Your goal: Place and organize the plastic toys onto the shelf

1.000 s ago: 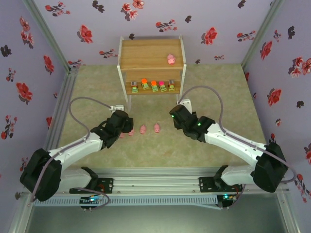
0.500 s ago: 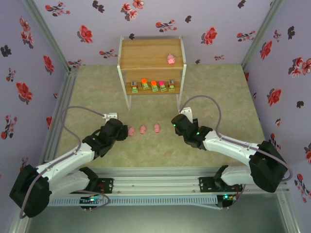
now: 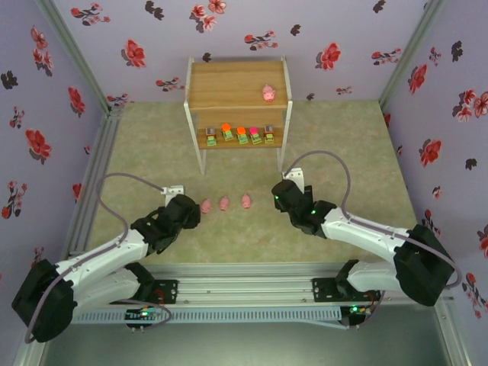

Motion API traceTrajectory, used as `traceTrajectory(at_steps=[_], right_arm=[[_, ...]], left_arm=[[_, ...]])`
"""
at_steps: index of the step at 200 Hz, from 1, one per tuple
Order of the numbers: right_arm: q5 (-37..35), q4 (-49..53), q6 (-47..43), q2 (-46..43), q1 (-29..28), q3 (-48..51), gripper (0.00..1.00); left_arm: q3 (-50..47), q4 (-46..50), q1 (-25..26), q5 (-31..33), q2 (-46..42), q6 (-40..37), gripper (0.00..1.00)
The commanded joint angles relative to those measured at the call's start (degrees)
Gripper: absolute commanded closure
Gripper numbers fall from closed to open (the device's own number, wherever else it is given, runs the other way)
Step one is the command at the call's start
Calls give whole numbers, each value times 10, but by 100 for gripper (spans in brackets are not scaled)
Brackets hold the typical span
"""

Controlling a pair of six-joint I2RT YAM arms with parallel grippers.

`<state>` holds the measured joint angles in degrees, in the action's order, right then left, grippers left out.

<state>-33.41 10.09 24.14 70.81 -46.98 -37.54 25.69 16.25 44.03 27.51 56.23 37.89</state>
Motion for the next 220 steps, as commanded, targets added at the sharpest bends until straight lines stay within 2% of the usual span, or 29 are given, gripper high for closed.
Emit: traceTrajectory(at_steps=[1, 69, 138, 177, 220], right_arm=[[-1, 2, 16, -14, 13, 5, 43], [27, 11, 28, -13, 31, 2, 43], [41, 21, 35, -20, 42, 1, 43], [47, 20, 35, -17, 44, 0, 43], [49, 23, 36, -18, 46, 1, 43]], left_arm=[[-12, 31, 17, 31, -10, 43, 26], [-8, 104, 29, 70, -58, 88, 26], [6, 97, 27, 59, -11, 87, 25], [9, 80, 9, 38, 4, 72, 24], [21, 23, -25, -33, 48, 31, 23]])
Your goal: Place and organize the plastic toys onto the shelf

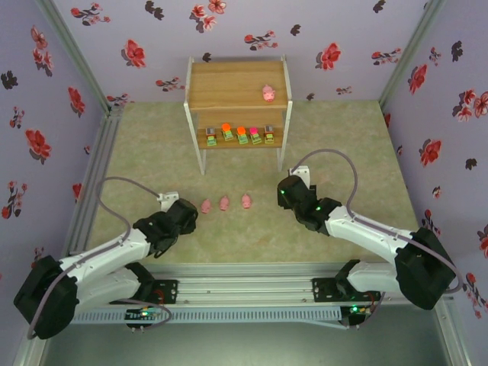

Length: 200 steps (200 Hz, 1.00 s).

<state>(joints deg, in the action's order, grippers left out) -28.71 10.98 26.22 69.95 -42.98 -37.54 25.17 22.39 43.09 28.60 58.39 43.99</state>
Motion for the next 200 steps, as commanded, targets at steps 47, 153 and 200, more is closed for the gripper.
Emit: traceTrajectory(at_steps=[47, 153, 200], right_arm=[[4, 13, 15, -9, 7, 0, 43], [8, 13, 15, -6, 12, 0, 43], [9, 13, 15, -4, 13, 1, 42]], left_arm=[[61, -77, -29, -79, 104, -57, 24], [79, -110, -67, -101, 166, -78, 29], [81, -128, -74, -111, 195, -80, 33]])
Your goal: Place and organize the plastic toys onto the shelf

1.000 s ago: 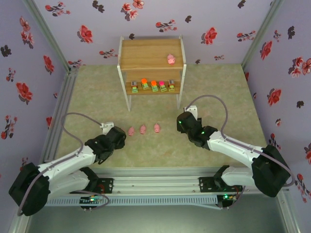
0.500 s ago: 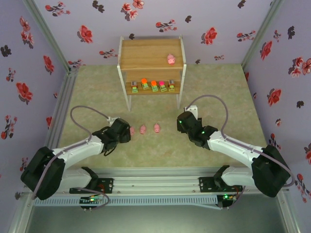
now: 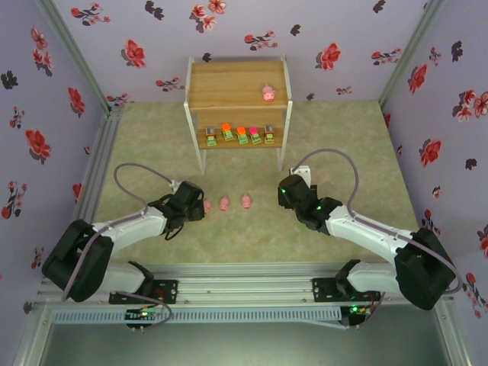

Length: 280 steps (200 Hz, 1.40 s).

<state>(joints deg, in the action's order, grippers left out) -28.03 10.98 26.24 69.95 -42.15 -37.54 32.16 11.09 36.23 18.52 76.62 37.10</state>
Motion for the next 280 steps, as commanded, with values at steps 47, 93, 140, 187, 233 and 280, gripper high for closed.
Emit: traceTrajectory(at_steps=[47, 93, 140, 187, 233, 280], right_arm=[[4, 12, 13, 6, 7, -2, 42], [4, 12, 13, 7, 7, -3, 43], [3, 12, 12, 12, 7, -4, 43], [1, 13, 13, 12, 8, -3, 43], [0, 13, 12, 12, 8, -4, 43], [0, 13, 12, 14, 8, -4, 43]], left_arm=[[1, -28, -8, -12, 17, -7, 41], [-3, -21, -12, -11, 10, -5, 45], [-13, -13, -14, -6, -14, -5, 45], [-17, -14, -14, -9, -6, -2, 49], [-8, -13, -14, -10, 17, -3, 50], [-9, -14, -14, -10, 16, -4, 53]])
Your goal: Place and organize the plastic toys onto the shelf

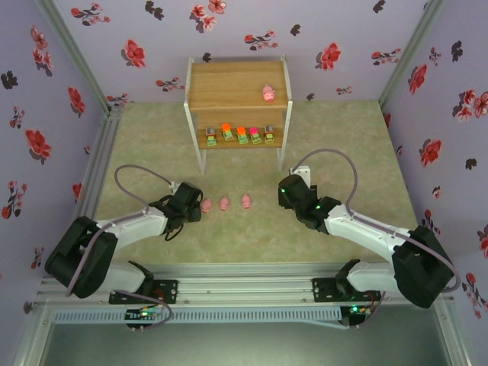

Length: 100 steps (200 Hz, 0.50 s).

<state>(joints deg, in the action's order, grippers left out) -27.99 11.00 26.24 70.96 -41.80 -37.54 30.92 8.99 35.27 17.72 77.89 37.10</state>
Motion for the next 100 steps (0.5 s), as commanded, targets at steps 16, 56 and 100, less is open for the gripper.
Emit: traceTrajectory(at_steps=[16, 56, 100], right_arm=[[0, 13, 13, 6, 5, -5, 43], [-6, 12, 8, 12, 5, -7, 43], [-7, -3, 1, 10, 4, -2, 43]], left_arm=[[3, 7, -5, -2, 2, -4, 56], [-1, 10, -5, -2, -9, -4, 62], [-2, 24, -5, -1, -36, -8, 71]])
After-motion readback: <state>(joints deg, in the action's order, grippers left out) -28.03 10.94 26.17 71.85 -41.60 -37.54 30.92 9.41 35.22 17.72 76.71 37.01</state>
